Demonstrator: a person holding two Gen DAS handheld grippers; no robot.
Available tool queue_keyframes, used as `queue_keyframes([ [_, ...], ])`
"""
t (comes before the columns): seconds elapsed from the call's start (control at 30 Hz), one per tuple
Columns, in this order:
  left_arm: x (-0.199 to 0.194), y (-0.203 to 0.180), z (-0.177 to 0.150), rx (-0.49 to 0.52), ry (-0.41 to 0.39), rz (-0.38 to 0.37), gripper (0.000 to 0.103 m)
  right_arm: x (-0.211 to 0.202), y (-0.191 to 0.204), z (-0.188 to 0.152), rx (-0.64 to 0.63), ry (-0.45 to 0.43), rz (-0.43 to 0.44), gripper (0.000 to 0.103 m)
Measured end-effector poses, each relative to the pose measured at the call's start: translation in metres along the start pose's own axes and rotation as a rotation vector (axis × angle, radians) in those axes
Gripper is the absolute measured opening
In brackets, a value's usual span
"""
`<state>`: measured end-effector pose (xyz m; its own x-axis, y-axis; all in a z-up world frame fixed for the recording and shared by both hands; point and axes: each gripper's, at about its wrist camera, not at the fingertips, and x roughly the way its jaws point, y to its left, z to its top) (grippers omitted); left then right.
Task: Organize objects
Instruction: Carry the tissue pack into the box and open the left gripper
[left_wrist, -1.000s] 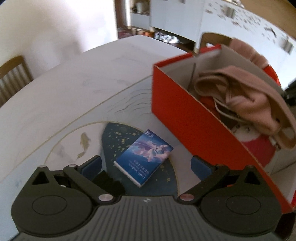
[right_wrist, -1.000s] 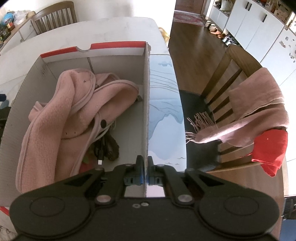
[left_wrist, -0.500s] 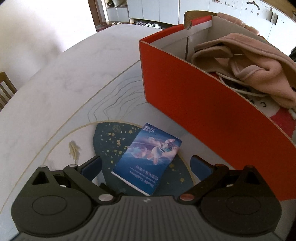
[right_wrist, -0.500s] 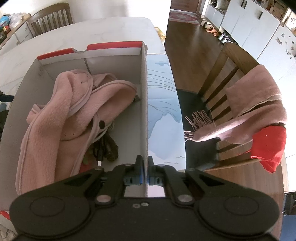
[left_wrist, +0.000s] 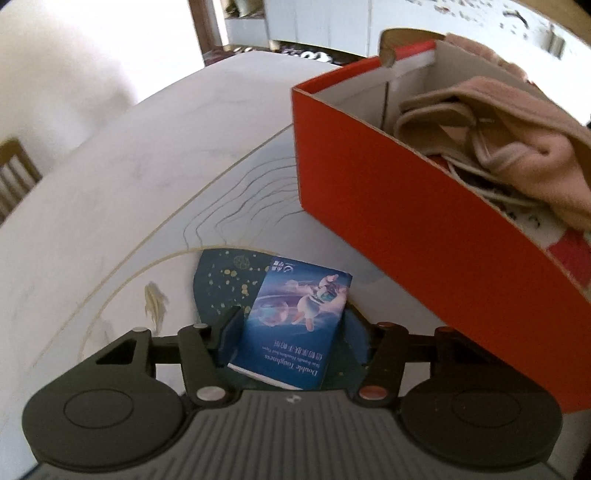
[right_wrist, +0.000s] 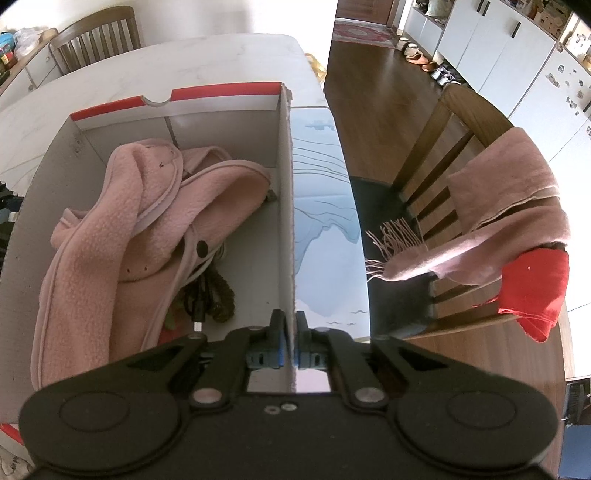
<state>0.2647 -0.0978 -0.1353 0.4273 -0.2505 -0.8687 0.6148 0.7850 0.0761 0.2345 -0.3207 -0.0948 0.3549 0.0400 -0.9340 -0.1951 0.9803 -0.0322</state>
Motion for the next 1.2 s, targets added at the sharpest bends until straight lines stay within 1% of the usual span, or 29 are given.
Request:
queue_keyframes([
  [0.13, -0.009, 0.003, -0.002, -0.101, -0.009, 0.006, 0.056, 0.000, 0.000, 0.000, -0.004, -0.001, 0.000, 0.003],
  [0.3, -0.032, 0.005, -0.001, -0.229, -0.035, 0.004, 0.055, -0.001, 0.000, -0.001, -0.003, -0.008, 0.000, 0.003],
  [0.4, -0.043, 0.005, -0.001, -0.287, -0.039, 0.025, 0.055, -0.001, 0.000, -0.001, -0.004, -0.011, 0.005, 0.003],
  [0.53, -0.065, 0.000, 0.002, -0.340, -0.085, 0.003, 0.055, -0.001, -0.001, -0.001, -0.006, -0.013, 0.008, 0.003],
  [0.67, -0.089, -0.010, 0.014, -0.358, -0.150, -0.018, 0.055, -0.001, 0.000, -0.001, -0.013, -0.017, 0.011, 0.002],
  [0.8, -0.108, -0.027, 0.030, -0.347, -0.198, -0.038, 0.055, -0.001, -0.001, -0.001, -0.017, -0.018, 0.018, 0.002],
  [1.0, -0.118, -0.054, 0.054, -0.320, -0.201, -0.060, 0.055, -0.001, -0.001, -0.001, -0.025, -0.019, 0.023, 0.002],
  [1.13, -0.112, -0.067, 0.068, -0.320, -0.203, -0.079, 0.055, -0.001, -0.001, -0.001, -0.031, -0.019, 0.025, 0.002],
  [1.2, -0.107, -0.074, 0.076, -0.308, -0.201, -0.072, 0.055, -0.001, -0.001, -0.001, -0.033, -0.019, 0.026, 0.002],
])
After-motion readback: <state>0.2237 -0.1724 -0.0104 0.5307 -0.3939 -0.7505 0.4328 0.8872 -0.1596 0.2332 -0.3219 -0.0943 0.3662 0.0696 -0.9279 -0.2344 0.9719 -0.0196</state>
